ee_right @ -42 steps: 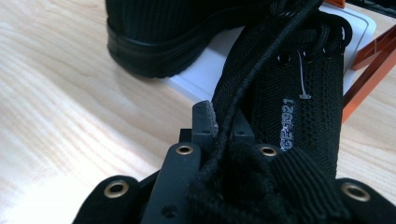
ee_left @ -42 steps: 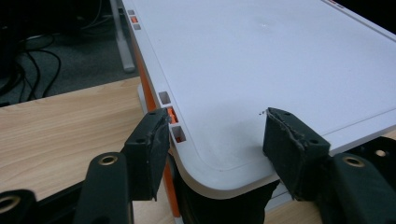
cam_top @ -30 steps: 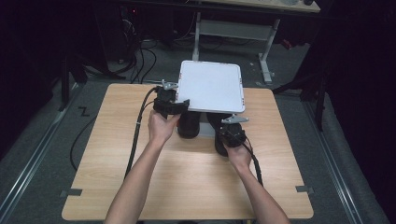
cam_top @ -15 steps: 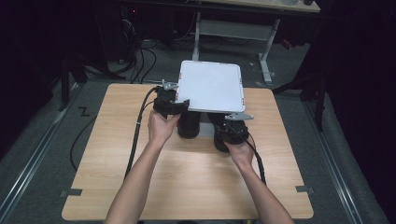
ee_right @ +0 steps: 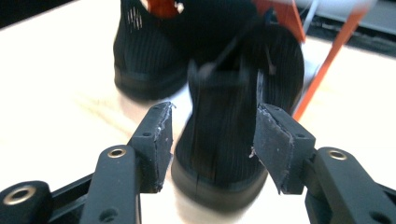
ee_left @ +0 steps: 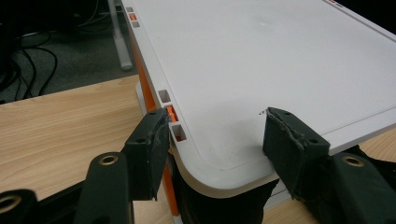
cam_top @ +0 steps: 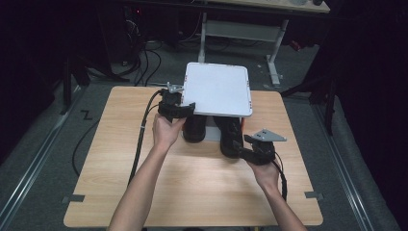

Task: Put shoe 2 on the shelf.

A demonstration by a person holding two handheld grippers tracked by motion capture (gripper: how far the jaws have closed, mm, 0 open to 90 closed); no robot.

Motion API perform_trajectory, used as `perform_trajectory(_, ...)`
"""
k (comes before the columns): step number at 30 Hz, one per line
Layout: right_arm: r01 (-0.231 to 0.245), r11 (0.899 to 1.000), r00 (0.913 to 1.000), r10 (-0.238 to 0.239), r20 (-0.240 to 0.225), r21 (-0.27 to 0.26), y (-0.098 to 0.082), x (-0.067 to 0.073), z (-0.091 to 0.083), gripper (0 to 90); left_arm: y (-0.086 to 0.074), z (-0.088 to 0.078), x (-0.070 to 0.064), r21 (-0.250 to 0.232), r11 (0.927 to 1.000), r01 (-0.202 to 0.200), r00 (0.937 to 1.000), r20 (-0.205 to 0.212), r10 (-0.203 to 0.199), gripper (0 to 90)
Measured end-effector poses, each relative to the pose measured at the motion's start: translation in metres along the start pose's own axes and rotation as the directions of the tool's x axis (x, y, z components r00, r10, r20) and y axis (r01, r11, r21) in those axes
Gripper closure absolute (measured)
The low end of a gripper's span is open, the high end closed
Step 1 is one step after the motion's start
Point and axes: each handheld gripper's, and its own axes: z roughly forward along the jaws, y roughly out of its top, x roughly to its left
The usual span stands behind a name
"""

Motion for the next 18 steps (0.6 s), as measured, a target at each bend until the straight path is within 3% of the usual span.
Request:
perform_trajectory(6, -0.026, 0.998, 0.9996, 0.027, -0.005, 0.052, -0.017, 0.001, 0.017, 45.6, 0.0, 0.0, 0.0, -0.001, 1.0, 0.001, 1.0, 0.0, -0.001, 41.5)
perform_trajectory(9, -0.015, 0.998, 0.9994, 0.013, 0.034, 0.055, -0.015, 0.002, 0.026, 46.6, 0.0, 0.0, 0.0, -0.002, 1.0, 0.0, 1.0, -0.001, 0.0, 41.5)
perform_trajectory(12, -0.038, 0.998, 0.9989, 0.037, 0.03, 0.058, -0.011, -0.003, 0.033, 49.7, -0.001, 0.0, -0.001, -0.012, 0.9999, -0.008, 1.0, -0.002, 0.008, 41.9)
perform_trajectory(14, -0.019, 0.998, 0.9985, 0.016, 0.053, 0.053, -0.009, -0.002, 0.037, 52.6, -0.002, 0.0, -0.001, -0.013, 0.9996, -0.026, 0.9997, 0.0, 0.026, 42.2)
perform_trajectory(18, -0.031, 0.998, 0.9976, 0.028, 0.063, 0.051, -0.003, -0.004, 0.048, 53.8, -0.003, 0.0, -0.005, -0.011, 0.9978, -0.065, 0.9979, -0.01, 0.065, 42.5)
